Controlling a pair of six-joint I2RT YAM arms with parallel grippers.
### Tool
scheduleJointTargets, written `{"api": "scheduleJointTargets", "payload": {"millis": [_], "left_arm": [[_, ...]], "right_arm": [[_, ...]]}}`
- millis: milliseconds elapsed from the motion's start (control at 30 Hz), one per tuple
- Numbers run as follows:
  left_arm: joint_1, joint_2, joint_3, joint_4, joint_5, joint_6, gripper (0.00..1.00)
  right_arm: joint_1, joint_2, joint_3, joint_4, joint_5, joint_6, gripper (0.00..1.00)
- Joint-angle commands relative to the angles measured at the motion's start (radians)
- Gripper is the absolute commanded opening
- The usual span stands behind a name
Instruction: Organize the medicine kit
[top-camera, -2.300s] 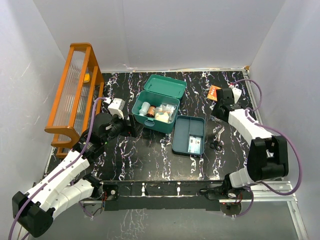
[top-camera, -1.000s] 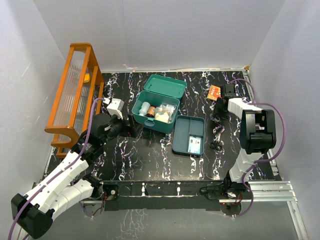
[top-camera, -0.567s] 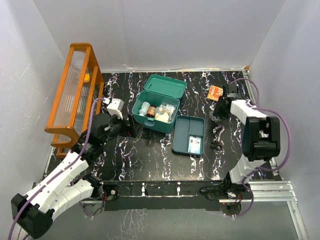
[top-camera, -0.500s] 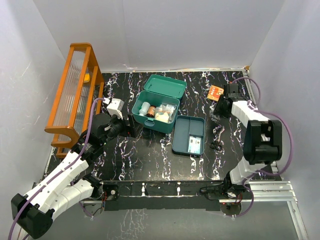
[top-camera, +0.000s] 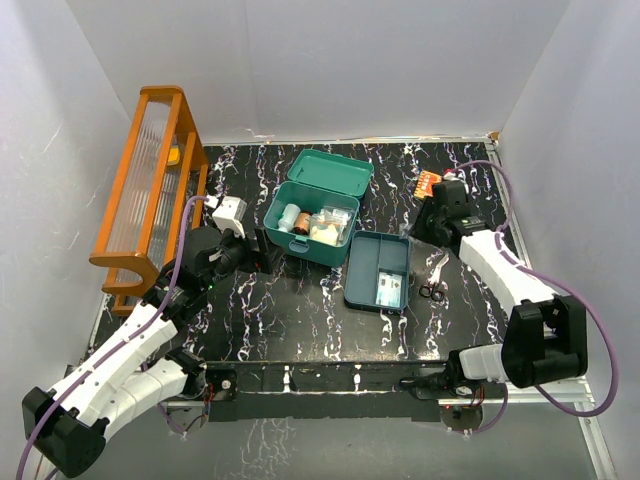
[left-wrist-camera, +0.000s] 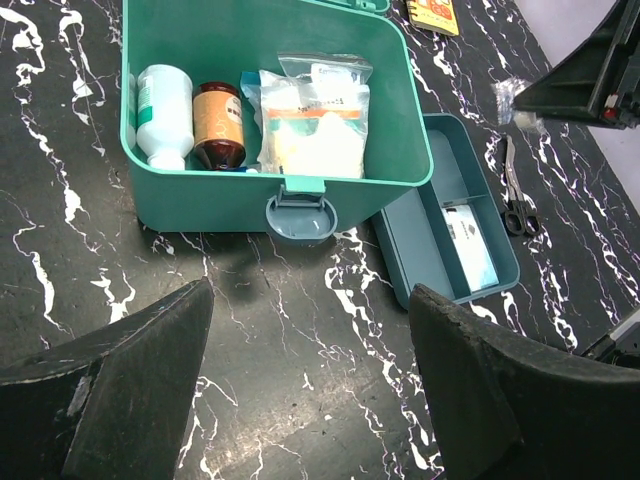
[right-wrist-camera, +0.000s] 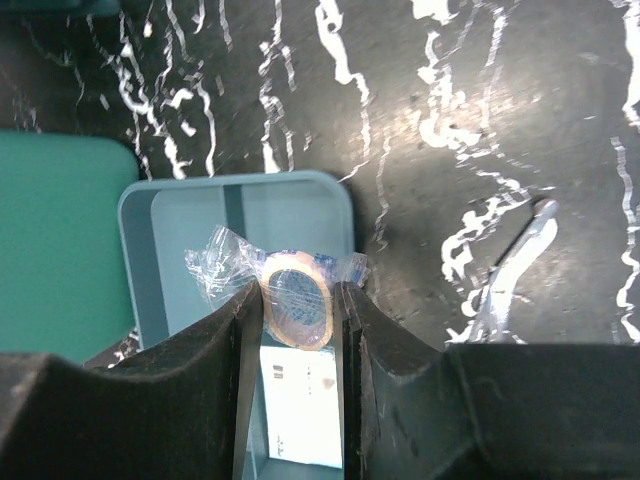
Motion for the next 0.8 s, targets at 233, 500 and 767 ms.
{"api": "scheduleJointTargets", "payload": {"millis": [233, 500, 767], "left_arm": [[-0.002, -0.033, -0.014, 0.013, -0.025, 0.004, 0.78], [-0.002, -0.033, -0.018, 0.019, -0.027, 0.0, 0.78], [-0.002, -0.031, -0.017, 0.022, -0.022, 0.0, 0.79]], "right_arm": [[0.169, 0.091, -0.002, 0.049, 0.103, 0.095, 0.29], [0.195, 0.191, -0.002, 0.063, 0.137, 0.108, 0.29], [0.21, 0.282, 0.036, 0.061, 0.187, 0.113, 0.29]]}}
